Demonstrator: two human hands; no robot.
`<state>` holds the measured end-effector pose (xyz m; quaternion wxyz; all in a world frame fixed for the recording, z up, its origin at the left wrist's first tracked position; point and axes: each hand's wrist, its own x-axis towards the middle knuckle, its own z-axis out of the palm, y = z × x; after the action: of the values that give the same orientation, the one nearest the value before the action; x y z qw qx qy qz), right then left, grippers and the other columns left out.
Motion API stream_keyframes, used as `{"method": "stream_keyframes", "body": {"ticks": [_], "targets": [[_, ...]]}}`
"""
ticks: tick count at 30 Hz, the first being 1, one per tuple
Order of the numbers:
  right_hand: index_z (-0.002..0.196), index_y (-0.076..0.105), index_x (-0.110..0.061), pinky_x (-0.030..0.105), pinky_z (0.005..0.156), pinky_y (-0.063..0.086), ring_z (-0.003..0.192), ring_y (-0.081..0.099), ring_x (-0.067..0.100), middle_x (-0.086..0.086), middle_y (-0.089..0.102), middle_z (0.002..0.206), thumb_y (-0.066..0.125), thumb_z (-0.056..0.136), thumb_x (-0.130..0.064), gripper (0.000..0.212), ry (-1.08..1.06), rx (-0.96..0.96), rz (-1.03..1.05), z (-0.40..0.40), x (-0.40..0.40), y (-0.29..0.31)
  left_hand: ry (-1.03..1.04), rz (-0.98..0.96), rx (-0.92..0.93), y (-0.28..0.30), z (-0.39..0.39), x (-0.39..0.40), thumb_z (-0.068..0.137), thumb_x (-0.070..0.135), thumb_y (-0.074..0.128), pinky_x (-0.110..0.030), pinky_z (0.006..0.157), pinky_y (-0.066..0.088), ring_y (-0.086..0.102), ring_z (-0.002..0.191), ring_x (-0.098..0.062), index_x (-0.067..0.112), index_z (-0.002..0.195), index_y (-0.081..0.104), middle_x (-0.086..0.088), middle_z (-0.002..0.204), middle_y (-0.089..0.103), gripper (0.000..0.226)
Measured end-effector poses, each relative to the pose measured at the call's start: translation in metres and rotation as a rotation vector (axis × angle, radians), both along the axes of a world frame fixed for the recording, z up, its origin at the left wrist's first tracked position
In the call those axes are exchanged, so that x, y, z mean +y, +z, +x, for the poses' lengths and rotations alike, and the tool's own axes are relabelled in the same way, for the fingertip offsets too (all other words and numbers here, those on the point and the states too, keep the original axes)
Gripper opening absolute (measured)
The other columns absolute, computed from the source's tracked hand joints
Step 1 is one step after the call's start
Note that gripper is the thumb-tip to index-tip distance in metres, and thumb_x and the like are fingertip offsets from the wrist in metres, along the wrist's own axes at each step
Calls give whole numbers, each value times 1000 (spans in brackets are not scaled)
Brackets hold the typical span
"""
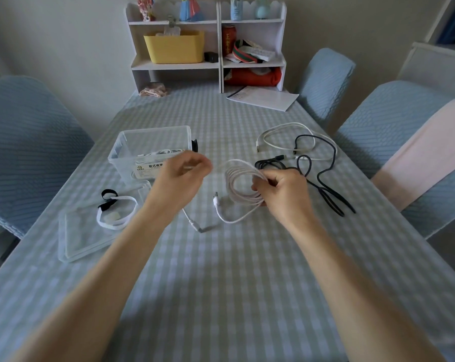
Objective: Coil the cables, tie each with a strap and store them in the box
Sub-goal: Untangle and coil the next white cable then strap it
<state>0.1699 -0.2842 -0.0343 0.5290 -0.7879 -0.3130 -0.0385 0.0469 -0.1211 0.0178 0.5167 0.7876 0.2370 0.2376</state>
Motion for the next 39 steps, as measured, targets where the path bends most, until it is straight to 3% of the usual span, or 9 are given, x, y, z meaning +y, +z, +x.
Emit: {"method": "stream_keyframes", "body": {"ticks": [2,5,9,12,19,22,28,34,39], "targets": [[72,69,-3,50,58,55,58,63,32,13,63,60,63,91,-12,22,88,-37,-61,-5,2,2,-30,287,-126,3,-2,-1,89,24,69,-24,87,50,60,96,2,21,105,68,17,101,64,16],[71,69,-8,32,52,43,51,50,21,8,55,52,64,89,-11,19,148,-114,-127,-13,4,8,-266,751,-92,8,3,-1,82,37,69,-19,98,42,52,117,-7,22,125,61,7,127,54,46],[82,77,-18,25,48,32,51,44,19,6,53,52,65,89,-9,17,149,-121,-122,-12,-1,13,-413,956,388,19,27,-11,88,43,60,-38,77,54,65,91,-18,31,103,64,9,94,65,20],[75,72,-9,34,53,42,52,52,18,6,59,56,63,88,-8,16,122,-151,-51,-12,-1,16,-419,881,323,22,31,-9,97,32,53,-37,60,51,61,66,-22,29,71,49,8,67,55,27],[87,74,-8,35,67,62,70,73,20,6,74,75,70,92,-21,14,176,243,136,-18,-6,32,-305,831,189,6,29,-8,101,25,46,-45,59,50,61,63,-29,7,95,59,-10,74,65,23],[89,72,-5,44,69,62,72,75,23,8,75,78,65,95,-28,25,192,436,125,-20,-7,32,-149,621,174,-9,26,1,102,19,47,-31,60,51,65,65,-20,6,97,64,-6,79,68,22],[91,74,-26,25,63,53,69,70,4,-12,74,77,73,84,-49,24,348,299,-340,-21,-12,26,45,358,159,-38,13,11,103,18,45,-10,44,40,61,45,-1,7,91,61,-4,76,66,23],[103,70,-30,29,86,56,85,67,1,-8,72,94,89,61,-52,51,551,301,-553,-15,-18,27,160,85,93,-44,8,21,102,18,43,-20,39,42,67,52,-11,9,92,60,-3,77,63,22],[89,74,-41,35,73,49,72,51,5,-8,54,84,88,70,-37,24,535,139,-678,-20,-13,25,170,203,107,-43,7,26,101,19,42,-24,45,49,66,49,-7,9,95,61,-2,87,67,22]]}}
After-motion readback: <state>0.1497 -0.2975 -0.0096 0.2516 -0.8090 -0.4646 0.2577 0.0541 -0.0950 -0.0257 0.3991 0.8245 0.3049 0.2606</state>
